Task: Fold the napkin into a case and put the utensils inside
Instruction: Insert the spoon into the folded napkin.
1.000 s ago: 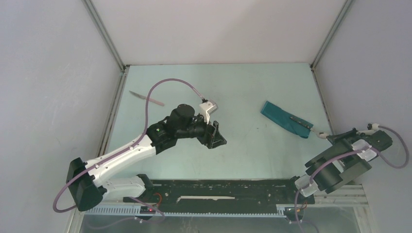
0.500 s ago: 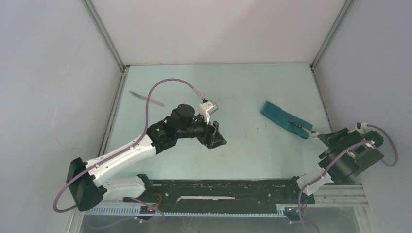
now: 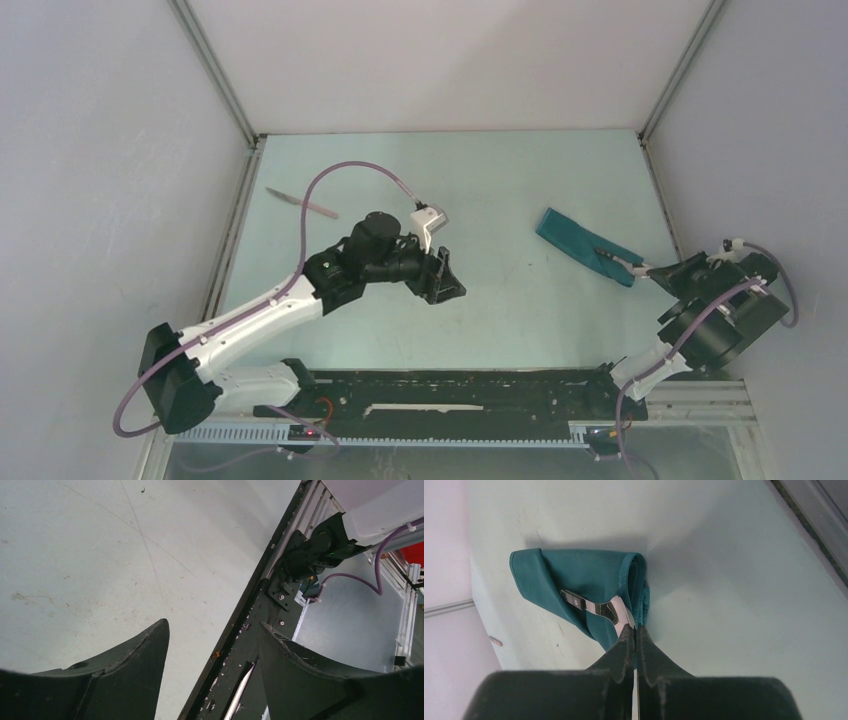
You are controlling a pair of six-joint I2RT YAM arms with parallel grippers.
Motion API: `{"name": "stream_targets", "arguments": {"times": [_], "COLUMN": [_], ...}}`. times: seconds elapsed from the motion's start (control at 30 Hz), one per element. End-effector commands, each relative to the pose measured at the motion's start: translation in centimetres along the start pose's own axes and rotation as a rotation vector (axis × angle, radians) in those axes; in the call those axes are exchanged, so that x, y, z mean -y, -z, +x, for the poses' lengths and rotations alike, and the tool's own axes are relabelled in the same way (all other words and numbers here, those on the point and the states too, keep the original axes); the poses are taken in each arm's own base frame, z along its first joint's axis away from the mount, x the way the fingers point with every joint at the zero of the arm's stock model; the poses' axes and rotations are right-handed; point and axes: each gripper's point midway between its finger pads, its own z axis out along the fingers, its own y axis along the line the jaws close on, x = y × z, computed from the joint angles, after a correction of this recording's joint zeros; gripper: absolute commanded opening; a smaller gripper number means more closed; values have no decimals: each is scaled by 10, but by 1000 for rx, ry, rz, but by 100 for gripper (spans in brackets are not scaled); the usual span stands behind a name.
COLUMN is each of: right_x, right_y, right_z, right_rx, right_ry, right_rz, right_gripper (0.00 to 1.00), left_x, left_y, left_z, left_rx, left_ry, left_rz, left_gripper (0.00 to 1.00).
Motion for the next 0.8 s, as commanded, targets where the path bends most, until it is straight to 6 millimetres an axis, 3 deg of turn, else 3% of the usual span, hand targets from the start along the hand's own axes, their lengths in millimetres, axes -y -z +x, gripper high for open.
{"name": "stream_targets", "arguments": {"times": [0.0, 0.77], "right_x": [-8, -26], "right_y": [-9, -43], "right_z": [-12, -9], "right_rx": [2, -35], "right_ry": [29, 29], "right_rz": [9, -9], "right_gripper": [0, 6], "left_x": [11, -8], "left_y": [0, -7], "left_z": [-24, -28], "left_rx": [64, 86], "left_ry": [0, 74], "left_rz": [47, 44], "left_gripper": [71, 71]}}
